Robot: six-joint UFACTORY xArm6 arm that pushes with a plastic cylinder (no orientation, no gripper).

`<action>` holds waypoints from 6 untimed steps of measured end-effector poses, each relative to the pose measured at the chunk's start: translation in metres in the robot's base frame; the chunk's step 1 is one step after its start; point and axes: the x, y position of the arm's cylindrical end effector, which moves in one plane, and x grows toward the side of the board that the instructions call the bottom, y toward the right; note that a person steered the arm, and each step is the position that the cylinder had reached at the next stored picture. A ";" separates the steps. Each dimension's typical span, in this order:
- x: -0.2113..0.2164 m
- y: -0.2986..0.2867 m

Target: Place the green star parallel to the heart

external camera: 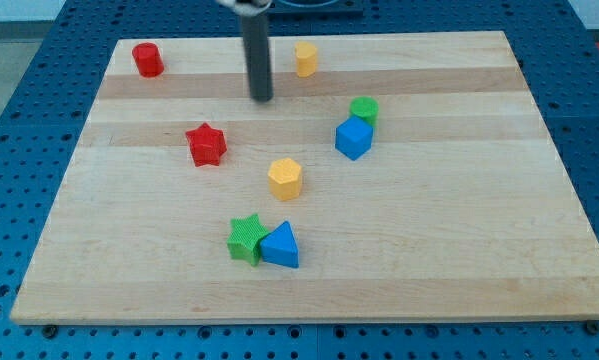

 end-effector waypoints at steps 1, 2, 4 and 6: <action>0.017 -0.007; 0.055 -0.007; 0.143 -0.017; 0.221 -0.100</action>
